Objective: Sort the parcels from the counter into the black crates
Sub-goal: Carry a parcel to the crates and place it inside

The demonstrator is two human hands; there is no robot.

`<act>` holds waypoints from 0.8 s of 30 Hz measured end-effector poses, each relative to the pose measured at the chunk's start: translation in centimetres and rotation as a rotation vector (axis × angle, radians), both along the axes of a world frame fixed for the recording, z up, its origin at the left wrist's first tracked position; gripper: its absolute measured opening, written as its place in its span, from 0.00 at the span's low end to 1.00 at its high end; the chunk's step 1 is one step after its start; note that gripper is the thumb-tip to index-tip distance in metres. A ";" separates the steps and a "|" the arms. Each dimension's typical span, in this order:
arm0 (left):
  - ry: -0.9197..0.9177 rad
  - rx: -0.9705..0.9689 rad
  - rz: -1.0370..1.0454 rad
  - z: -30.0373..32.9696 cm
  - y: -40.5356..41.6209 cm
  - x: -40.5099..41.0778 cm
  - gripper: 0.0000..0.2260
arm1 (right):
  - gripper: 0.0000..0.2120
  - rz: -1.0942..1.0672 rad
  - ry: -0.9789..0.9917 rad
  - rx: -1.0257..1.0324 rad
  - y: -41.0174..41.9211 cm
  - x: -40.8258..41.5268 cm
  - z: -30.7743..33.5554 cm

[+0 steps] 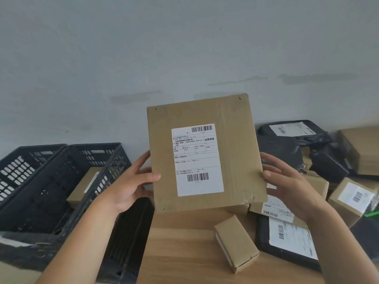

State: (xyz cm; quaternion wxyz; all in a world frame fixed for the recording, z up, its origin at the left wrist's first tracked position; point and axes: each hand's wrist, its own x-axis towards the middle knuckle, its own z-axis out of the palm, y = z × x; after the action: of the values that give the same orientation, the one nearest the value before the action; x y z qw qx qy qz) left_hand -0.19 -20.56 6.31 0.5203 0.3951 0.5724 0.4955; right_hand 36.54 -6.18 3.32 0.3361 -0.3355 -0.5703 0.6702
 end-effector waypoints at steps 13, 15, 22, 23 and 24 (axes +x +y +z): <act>-0.046 -0.057 -0.021 -2.0 -2.0 0.9 0.48 | 0.30 0.003 0.060 -0.096 -3.0 0.8 -2.2; -0.089 -0.028 -0.008 -2.6 -2.9 0.5 0.47 | 0.31 -0.015 0.079 -0.123 -3.2 0.8 -2.6; -0.107 -0.024 0.092 -5.0 -7.4 2.5 0.52 | 0.27 0.012 0.128 -0.191 -4.0 0.1 -3.7; -0.121 -0.022 0.116 -5.2 -8.2 2.9 0.51 | 0.27 0.026 0.128 -0.199 -4.2 -0.1 -3.8; -0.126 -0.020 0.134 -5.4 -8.9 3.3 0.50 | 0.27 0.037 0.124 -0.209 -4.4 -0.3 -4.0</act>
State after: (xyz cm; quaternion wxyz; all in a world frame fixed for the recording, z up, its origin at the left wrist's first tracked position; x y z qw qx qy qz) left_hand 3.10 -29.46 0.88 0.5250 0.3188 0.5684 0.5475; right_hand 36.19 -10.62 -0.66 0.3214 -0.3159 -0.4814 0.7518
